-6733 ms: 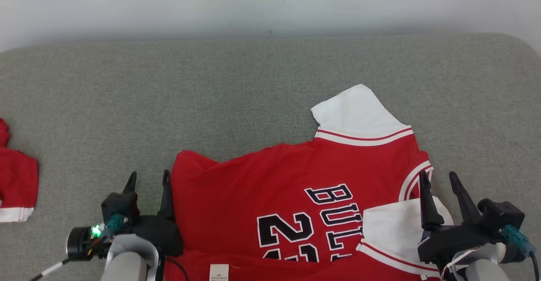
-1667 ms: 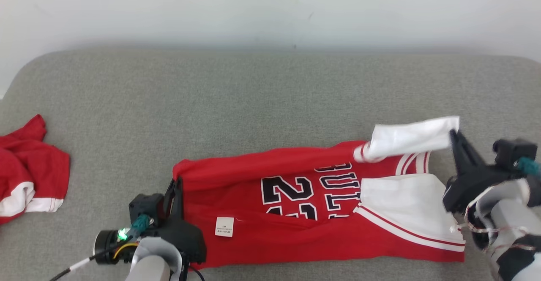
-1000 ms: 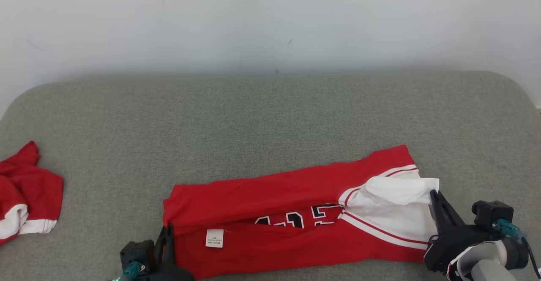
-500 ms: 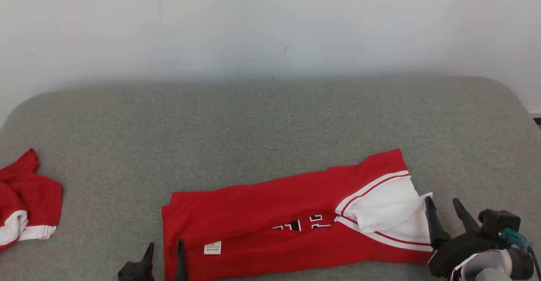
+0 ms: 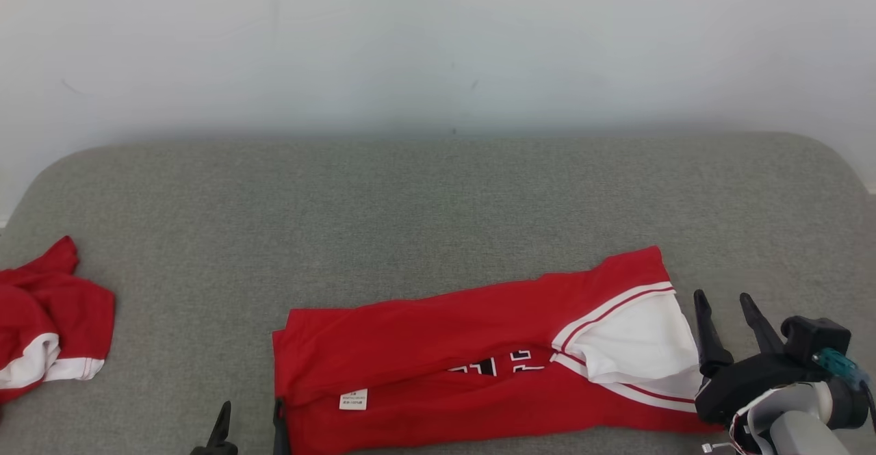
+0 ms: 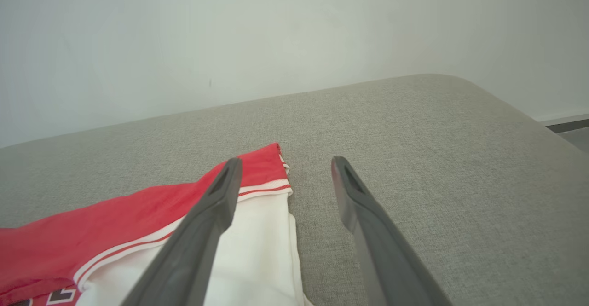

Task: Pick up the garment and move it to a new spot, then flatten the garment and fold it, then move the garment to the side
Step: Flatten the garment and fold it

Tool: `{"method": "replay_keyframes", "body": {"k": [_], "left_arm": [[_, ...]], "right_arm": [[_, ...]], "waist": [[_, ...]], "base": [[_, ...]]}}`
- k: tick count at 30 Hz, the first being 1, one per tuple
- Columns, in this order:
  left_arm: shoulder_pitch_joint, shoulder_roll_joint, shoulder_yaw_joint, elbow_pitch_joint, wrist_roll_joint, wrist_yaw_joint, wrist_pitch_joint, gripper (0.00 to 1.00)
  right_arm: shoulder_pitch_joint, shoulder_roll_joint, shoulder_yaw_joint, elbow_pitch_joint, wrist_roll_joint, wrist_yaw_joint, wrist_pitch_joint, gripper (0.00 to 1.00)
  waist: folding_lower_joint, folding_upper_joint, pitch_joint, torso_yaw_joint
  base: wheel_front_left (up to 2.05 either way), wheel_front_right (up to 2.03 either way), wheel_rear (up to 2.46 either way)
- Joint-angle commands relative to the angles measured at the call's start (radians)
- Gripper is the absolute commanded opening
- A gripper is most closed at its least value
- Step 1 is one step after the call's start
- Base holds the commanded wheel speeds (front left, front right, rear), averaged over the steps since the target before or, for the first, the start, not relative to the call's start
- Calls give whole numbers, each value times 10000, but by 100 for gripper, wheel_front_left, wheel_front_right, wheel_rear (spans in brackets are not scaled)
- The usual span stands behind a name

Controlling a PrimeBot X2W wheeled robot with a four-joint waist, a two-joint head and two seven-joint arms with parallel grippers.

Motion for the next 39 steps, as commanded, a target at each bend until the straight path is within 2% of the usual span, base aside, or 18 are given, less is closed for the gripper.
{"method": "replay_keyframes", "body": {"k": [1,7,18,24,29,30,31,32,33,39], "left_arm": [[171,-8,-11,-57,85,-46,-34,100],[78,-12,-203,-17,-64,-11,-33,100],[-257,-13,-349,317,-409,11,-34,100],[-322,-10,-453,351,-517,102,-34,100],[-359,-12,-495,246,-541,162,-34,100],[-355,-11,-502,230,-556,186,-34,100],[-348,-11,-515,216,-566,190,-34,100],[-354,-11,-528,211,-575,193,-34,100],[-365,-11,-535,213,-577,184,-34,100],[-396,-11,-549,202,-589,200,-34,100]], "right_arm": [[-168,-18,99,170,-116,-28,46,100],[-953,-284,381,1122,-103,-28,811,100],[-2099,-619,1128,2843,177,-28,3535,100],[-2031,-599,1465,3255,492,-28,4281,100],[-1804,-473,1829,3101,979,-25,4526,100],[-1770,-454,1885,3020,1106,-15,4494,87],[-1742,-456,1960,2935,1200,-4,4438,38],[-1723,-479,2030,2839,1305,-4,4379,8],[-1708,-497,2076,2774,1414,-4,4345,0],[-1579,-692,2221,2499,1927,-15,3886,0]], "waist": [[0,0,30,111],[0,0,242,487],[0,0,640,916],[0,0,702,966],[0,0,750,924],[0,0,758,910],[0,0,764,895],[0,0,775,879],[0,0,781,866],[0,0,763,799]], "base": [[0,0,0],[0,0,0],[0,0,0],[0,0,0],[0,0,0],[0,0,0],[0,0,0],[0,0,0],[0,0,0],[0,0,0]]}}
